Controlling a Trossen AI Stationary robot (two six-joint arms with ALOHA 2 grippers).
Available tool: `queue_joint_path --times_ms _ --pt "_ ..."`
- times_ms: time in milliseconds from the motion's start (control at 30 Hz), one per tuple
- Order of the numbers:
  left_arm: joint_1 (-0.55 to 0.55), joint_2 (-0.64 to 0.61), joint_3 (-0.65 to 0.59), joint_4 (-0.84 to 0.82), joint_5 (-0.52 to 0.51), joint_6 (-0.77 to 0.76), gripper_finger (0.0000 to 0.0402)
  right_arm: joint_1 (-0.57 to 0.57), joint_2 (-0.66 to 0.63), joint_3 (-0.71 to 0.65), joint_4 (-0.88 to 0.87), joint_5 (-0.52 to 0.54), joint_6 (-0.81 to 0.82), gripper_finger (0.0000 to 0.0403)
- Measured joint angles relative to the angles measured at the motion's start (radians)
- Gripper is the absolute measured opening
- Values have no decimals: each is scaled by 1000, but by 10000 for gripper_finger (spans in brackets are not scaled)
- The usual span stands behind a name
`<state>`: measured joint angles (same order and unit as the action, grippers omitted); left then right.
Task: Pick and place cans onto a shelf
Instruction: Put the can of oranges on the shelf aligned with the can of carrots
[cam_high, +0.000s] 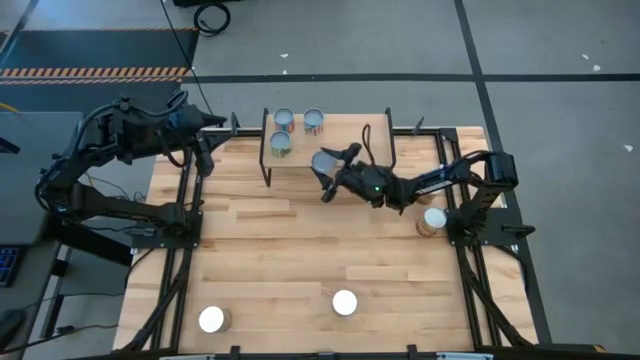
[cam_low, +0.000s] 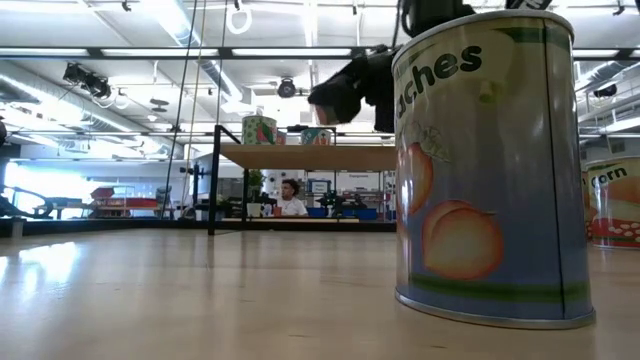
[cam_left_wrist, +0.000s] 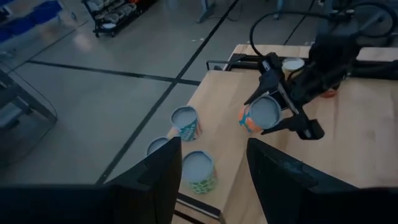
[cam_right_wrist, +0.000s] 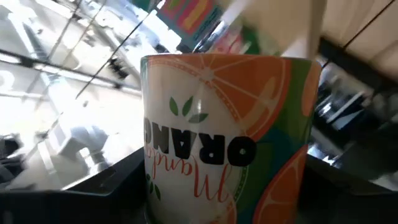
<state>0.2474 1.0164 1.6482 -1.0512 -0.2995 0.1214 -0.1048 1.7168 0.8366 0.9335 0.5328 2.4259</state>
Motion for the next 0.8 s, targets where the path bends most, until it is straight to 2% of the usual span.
queue_joint_path --times_ms 333,800 --pt "0 0 0 0 -30 86 188 -37 1 15 -138 -5 6 319" --pt "0 0 0 16 -30 126 188 -95 0 15 -149 4 -20 338"
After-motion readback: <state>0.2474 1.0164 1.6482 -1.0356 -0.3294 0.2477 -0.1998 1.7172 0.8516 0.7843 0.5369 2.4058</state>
